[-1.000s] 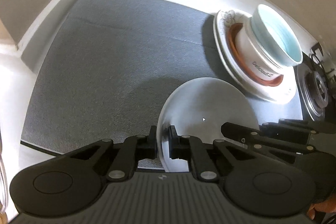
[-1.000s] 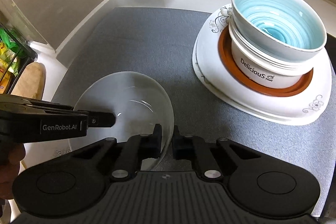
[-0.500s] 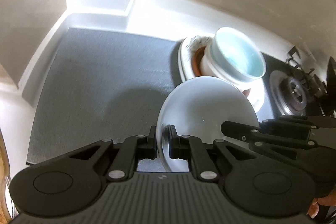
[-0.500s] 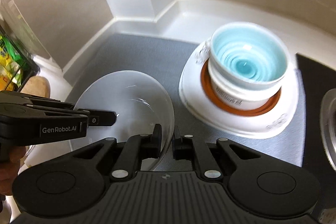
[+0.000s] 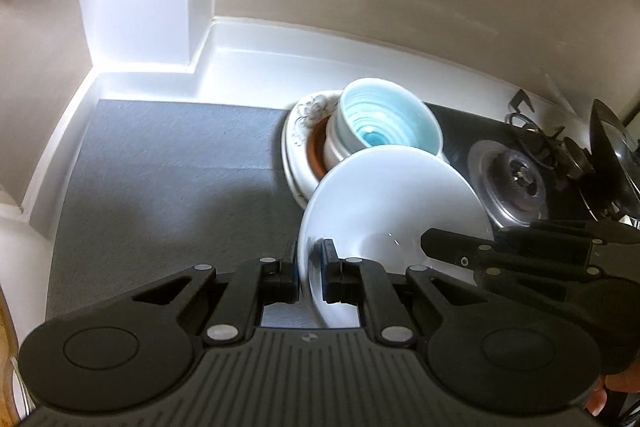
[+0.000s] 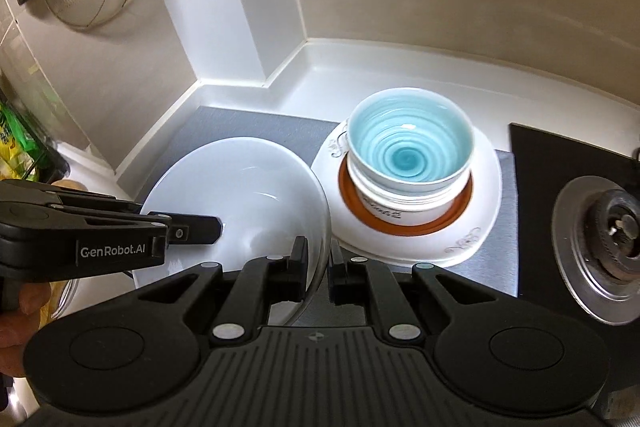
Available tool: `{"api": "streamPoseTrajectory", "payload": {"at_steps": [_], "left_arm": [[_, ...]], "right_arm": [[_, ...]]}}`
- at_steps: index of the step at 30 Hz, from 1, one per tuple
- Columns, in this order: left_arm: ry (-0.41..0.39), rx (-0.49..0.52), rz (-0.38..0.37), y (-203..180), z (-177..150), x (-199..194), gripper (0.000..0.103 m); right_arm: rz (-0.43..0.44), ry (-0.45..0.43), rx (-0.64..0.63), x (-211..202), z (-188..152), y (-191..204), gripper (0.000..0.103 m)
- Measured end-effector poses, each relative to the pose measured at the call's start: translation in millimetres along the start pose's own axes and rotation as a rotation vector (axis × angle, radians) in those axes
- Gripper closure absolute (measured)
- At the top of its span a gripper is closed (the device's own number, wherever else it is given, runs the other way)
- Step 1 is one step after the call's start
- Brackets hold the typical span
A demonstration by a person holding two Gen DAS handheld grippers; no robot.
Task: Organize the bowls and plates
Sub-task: 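Lift the white bowl with both tools and carry it over the teal bowl, then lower the white bowl into the teal bowl and open both tools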
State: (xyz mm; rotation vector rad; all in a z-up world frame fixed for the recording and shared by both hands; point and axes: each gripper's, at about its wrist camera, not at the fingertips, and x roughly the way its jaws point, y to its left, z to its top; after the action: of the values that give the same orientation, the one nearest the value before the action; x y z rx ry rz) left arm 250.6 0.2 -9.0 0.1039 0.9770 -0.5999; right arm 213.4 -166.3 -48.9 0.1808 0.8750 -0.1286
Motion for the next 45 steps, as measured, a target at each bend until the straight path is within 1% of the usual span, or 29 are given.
{"api": "streamPoseTrajectory", "payload": {"at_steps": [9, 15, 21, 27, 30, 38, 45], "left_arm": [[-0.017, 0.029, -0.028, -22.6, 5.6, -5.0, 0.092], [-0.014, 0.037, -0.049, -35.5, 18.3, 0.4, 0.092], [-0.014, 0.047, -0.051, -48.1, 35.6, 11.9, 0.093], [0.012, 0.034, -0.046, -54.9, 60.6, 33.8, 0.093], [0.021, 0.033, -0.031, -55.9, 75.7, 47.4, 0.093], [0.066, 0.012, -0.024, -51.0, 113.0, 84.6, 0.092], [0.098, 0.016, -0.002, -53.5, 129.2, 114.5, 0.092]], "right_arm": [[-0.039, -0.041, 0.027, -25.8, -2.1, -14.3, 0.093], [-0.062, -0.049, 0.040, -33.7, 2.6, -27.1, 0.093], [-0.080, -0.051, 0.041, -33.3, 15.5, -41.7, 0.093], [-0.085, -0.034, 0.039, -19.3, 34.8, -58.4, 0.093], [-0.086, -0.022, 0.037, -6.3, 46.2, -67.3, 0.093], [-0.076, 0.012, 0.062, 31.5, 78.7, -92.1, 0.093], [-0.084, 0.033, 0.085, 59.5, 90.8, -110.8, 0.093]]}}
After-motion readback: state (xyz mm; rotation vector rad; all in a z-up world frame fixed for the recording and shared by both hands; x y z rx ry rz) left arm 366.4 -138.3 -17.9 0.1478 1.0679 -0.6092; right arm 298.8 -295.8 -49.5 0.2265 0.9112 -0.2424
